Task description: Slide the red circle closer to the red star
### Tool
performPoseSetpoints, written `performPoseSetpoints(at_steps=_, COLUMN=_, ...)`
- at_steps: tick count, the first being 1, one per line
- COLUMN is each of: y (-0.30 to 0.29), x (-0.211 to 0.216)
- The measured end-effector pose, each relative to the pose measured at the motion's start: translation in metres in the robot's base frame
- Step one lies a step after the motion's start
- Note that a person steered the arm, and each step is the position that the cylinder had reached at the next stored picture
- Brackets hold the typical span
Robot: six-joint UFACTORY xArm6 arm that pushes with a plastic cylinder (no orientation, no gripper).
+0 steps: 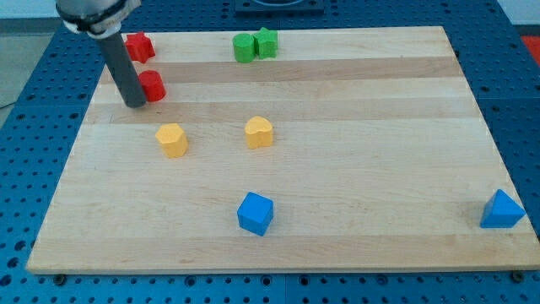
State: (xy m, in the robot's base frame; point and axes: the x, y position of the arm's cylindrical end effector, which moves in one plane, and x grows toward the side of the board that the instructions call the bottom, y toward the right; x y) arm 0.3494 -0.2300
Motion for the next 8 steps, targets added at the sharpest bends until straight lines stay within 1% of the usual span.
performPoseSetpoints(at_steps=1, y=0.003, x=0.009)
performPoseSetpoints(at_steps=2, y=0.035, x=0.025)
performPoseSetpoints(at_steps=3, y=0.053, x=0.002)
performPoseSetpoints(at_steps=4, y=0.025, x=-0.027)
performPoseSetpoints(at_steps=5, y=0.009, x=-0.04)
performPoseSetpoints(at_steps=6, y=0.017, x=-0.03)
performPoseSetpoints(at_steps=7, y=-0.004, x=-0.03)
performPoseSetpoints(at_steps=8, y=-0.016, x=-0.015)
